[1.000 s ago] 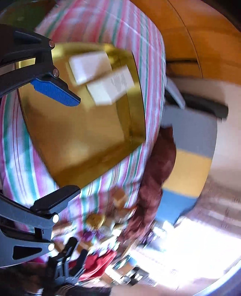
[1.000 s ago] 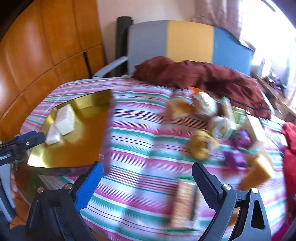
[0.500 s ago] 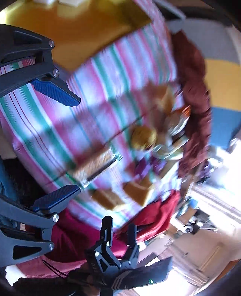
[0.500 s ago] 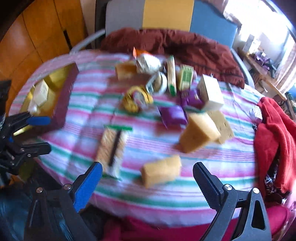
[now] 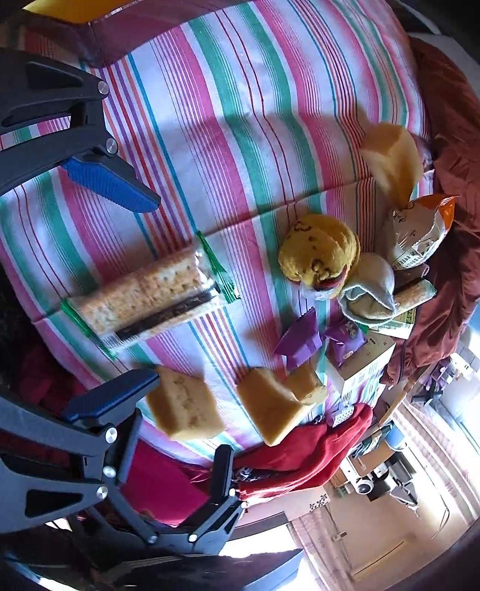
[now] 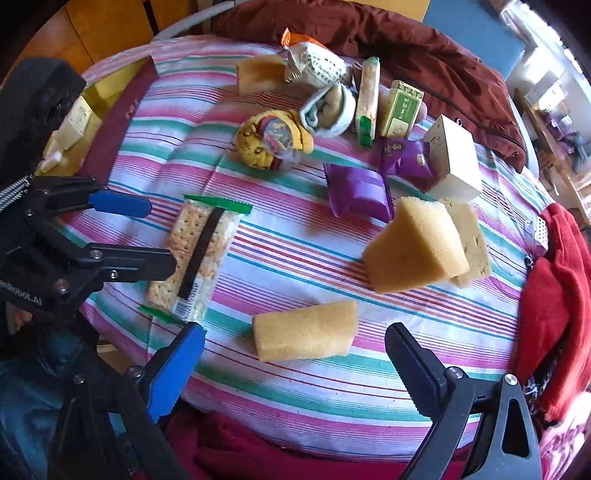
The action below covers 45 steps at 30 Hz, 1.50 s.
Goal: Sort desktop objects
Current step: 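Grasp the cracker packet with the left gripper while the right gripper grasps a yellow sponge, then place the cracker packet and yellow sponge into the gold tray, open both grippers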
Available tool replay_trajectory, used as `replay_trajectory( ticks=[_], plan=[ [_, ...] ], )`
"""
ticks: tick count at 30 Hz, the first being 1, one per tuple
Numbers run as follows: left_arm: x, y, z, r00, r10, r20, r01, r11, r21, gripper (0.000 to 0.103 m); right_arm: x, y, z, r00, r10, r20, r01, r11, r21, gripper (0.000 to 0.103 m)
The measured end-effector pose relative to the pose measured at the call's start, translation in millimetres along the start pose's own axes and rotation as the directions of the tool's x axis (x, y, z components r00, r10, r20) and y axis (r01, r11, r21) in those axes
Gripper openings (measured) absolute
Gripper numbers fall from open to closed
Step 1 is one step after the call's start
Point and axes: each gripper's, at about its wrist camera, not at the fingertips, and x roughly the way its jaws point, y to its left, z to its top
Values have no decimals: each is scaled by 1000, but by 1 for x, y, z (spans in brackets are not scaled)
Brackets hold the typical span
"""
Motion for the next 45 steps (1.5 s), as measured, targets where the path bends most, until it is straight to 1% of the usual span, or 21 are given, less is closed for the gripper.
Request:
replay_trajectory(
  ticks=[3, 5, 7, 9, 13, 16, 18, 19, 20, 21, 22, 26, 27, 30, 34, 36, 40, 42, 43, 44, 45],
  plan=[
    [7, -6, 5, 999, 31, -10, -31, 1000, -6, 88, 4, -2, 4, 1000, -16, 0, 16, 1000, 13, 99],
    [14, -9, 9, 998, 66, -20, -66, 998, -9, 88, 11, -3, 7, 999, -39, -13, 39, 999, 15, 94],
    [23, -12, 11, 996, 83, -42, -83, 996, -9, 87, 18, 1, 8, 997, -54, -48, 54, 998, -10, 70],
    [30, -15, 11, 994, 90, -55, -91, 996, -13, 87, 19, 4, 7, 996, -63, -57, 61, 998, -28, 62],
    [37, -25, 11, 989, 142, -37, -142, 990, 21, 87, 17, 5, 6, 997, -58, -50, 56, 998, -35, 61],
    [39, -29, 6, 986, 165, -11, -165, 985, 57, 87, 17, 7, 5, 996, -66, -54, 63, 997, -52, 60],
    [38, -29, 2, 982, 186, 9, -186, 979, 80, 79, 16, 10, 4, 995, -78, -56, 74, 995, -73, 60],
    [37, -29, 1, 981, 196, 15, -196, 976, 91, 76, 15, 12, 4, 994, -93, -57, 88, 993, -84, 60],
    [37, -30, -2, 975, 219, 26, -221, 969, 115, 70, 14, 14, 3, 992, -116, -58, 110, 989, -96, 60],
    [37, -31, -3, 973, 229, 36, -232, 964, 128, 68, 13, 15, 2, 989, -133, -58, 127, 986, -107, 60],
    [36, -31, -5, 972, 232, 46, -236, 962, 138, 67, 12, 15, 1, 988, -144, -57, 136, 984, -114, 60],
    [28, -22, -10, 971, 225, 78, -235, 960, 153, 48, 6, 14, -3, 987, -155, -48, 149, 983, -104, 60],
    [26, -19, -10, 973, 217, 79, -227, 963, 147, 45, 6, 15, -3, 987, -155, -44, 150, 983, -103, 60],
    [20, -12, -14, 976, 200, 91, -211, 966, 148, 43, 0, 13, -3, 987, -160, -23, 157, 983, -91, 60],
    [12, -7, -21, 973, 198, 120, -215, 965, 151, 42, -8, 15, 0, 988, -151, 22, 152, 987, -58, 59],
    [5, -5, -24, 971, 194, 138, -214, 966, 143, 39, -13, 21, -2, 988, -146, 45, 147, 989, -34, 59],
    [-19, -4, -29, 965, 178, 191, -206, 969, 137, 39, -24, 12, 6, 986, -113, 121, 109, 993, 39, 59],
    [-36, -3, -32, 952, 192, 237, -230, 963, 141, 39, -31, 10, 13, 982, -93, 165, 82, 994, 71, 59],
    [-41, -2, -32, 950, 190, 246, -228, 964, 136, 39, -35, 12, 15, 979, -91, 181, 77, 994, 82, 58],
    [-49, 0, -33, 950, 174, 258, -212, 969, 127, 39, -36, 14, 18, 978, -85, 193, 67, 993, 95, 58],
    [-60, 1, -34, 944, 164, 287, -205, 971, 122, 39, -38, 15, 21, 976, -66, 208, 47, 994, 98, 58]
  ],
)
